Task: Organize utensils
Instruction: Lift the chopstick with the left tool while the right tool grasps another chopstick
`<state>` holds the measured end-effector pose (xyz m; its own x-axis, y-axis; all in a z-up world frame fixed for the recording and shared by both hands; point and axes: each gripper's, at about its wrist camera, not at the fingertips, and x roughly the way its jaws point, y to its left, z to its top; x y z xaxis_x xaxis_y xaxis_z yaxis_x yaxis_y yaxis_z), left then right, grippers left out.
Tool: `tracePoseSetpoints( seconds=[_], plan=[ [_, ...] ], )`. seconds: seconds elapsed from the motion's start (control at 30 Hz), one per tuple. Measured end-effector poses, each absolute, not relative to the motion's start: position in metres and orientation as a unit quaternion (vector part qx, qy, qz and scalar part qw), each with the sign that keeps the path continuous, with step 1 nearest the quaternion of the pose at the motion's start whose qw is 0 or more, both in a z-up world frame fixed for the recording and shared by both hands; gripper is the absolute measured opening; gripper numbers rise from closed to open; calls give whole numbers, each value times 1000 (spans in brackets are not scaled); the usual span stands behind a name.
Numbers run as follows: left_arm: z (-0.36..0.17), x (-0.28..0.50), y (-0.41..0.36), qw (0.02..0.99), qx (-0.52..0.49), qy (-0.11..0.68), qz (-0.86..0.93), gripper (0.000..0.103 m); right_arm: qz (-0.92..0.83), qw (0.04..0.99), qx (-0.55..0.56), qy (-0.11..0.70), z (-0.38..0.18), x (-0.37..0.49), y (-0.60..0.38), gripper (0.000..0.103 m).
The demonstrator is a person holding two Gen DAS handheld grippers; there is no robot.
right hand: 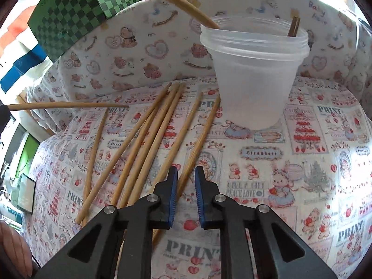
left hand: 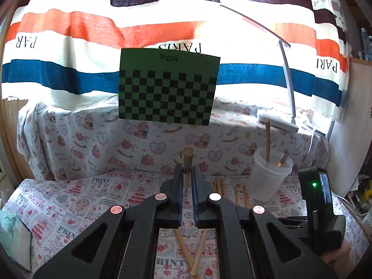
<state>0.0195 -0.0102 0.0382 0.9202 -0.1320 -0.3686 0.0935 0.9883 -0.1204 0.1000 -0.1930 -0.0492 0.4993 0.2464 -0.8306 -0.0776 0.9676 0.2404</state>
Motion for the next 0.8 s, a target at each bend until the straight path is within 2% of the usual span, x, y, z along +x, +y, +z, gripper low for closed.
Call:
tracePoseSetpoints(
  seconds=[0.13,0.33,0.4,0.5,0.57,0.8],
  plan=[
    [43,16,-10,981,-44,182,-56,6,85,864,78,489,-49,104,-192,16],
    [43,17,-6,980,-47,186,-51,6,47,880,-14,472,-51,115,-168,17],
    [43,18,-3,979,-56,189,-54,6,38,885,-2,464,-52,119,-172,16],
    [43,19,0,978,-66,191,-58,6,64,883,43,464,-51,122,-187,8],
    [42,19,1,978,-66,190,-55,6,88,884,77,452,-44,119,-200,7],
    [49,11,4,981,-70,168,-61,6,146,923,128,333,21,81,-231,7]
  ],
)
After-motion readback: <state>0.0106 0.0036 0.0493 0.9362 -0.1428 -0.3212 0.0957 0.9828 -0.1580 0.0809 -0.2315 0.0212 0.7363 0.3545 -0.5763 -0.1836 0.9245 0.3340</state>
